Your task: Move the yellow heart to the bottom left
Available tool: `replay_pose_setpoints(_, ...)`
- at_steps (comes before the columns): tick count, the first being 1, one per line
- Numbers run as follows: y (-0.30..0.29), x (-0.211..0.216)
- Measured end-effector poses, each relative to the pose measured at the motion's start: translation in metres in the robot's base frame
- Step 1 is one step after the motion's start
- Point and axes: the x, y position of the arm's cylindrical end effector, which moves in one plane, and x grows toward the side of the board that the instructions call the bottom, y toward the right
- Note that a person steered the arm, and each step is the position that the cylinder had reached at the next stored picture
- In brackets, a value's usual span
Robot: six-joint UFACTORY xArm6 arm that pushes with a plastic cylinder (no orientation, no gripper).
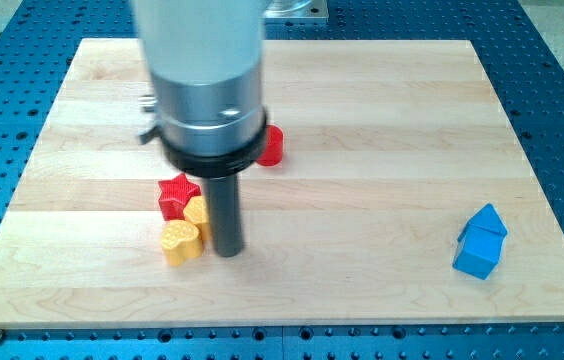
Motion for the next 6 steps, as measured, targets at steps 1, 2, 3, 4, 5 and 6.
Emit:
replay_pose_setpoints(1, -0.057, 0.017)
replay_pose_setpoints(2, -0.105, 0.025)
replay_pose_setpoints(3, -0.063, 0.008)
replay_pose_setpoints(4, -0.106, -0.001)
replay_pose_setpoints(5, -0.151, 0.022)
replay_pose_setpoints(6, -0.073, 0.045)
